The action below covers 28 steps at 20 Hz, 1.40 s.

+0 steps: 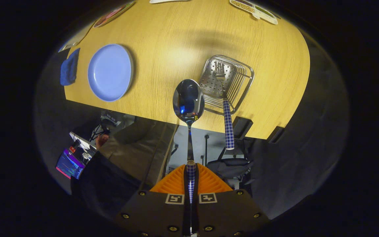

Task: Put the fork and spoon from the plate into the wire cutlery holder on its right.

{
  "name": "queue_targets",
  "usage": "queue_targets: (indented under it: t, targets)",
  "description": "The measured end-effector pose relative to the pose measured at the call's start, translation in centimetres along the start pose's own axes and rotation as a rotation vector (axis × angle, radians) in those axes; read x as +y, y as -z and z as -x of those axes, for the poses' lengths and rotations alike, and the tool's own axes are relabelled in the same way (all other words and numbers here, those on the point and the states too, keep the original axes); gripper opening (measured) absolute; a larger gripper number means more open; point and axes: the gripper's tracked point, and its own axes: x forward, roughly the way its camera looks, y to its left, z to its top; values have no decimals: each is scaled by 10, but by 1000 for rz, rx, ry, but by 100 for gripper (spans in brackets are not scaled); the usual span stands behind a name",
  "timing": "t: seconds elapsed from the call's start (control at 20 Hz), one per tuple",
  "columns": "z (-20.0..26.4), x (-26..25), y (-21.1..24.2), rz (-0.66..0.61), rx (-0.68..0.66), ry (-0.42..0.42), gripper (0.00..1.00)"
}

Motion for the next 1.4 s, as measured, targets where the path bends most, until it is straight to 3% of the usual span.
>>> queue_targets:
  t: [0.5, 1.0, 1.4]
  targets:
    - [-8, -19, -33, -108, 123, -19, 2]
    - [-5, -28, -44, -131, 294, 57, 2]
    - [-16, -32, -63, -106, 339, 120, 2]
